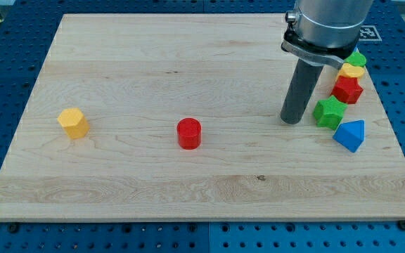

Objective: Place the red circle parallel to the red star

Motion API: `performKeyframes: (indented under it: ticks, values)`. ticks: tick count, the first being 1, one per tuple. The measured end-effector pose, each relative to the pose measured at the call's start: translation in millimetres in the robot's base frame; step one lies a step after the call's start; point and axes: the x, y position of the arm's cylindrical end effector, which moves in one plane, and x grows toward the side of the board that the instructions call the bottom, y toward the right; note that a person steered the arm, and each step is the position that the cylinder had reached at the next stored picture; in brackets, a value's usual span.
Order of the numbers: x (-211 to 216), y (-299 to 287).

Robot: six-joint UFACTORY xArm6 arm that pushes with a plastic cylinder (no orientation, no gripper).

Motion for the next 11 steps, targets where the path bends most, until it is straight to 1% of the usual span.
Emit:
performKeyframes:
  ticks: [1,2,3,4,5,6,7,8,9,10,11]
  values:
    - [-2.3,27.9]
    - [-5.0,12.0]
    - [5.9,-103.6]
    - [18.1,-240.9]
    - [37.5,-250.5]
    - [34.8,-276.2]
    - [63.6,-284.5]
    - [107.7,-243.3]
    - [70.0,-130.9]
    - [-10.8,-61.1]
    - [-1.7,-108.7]
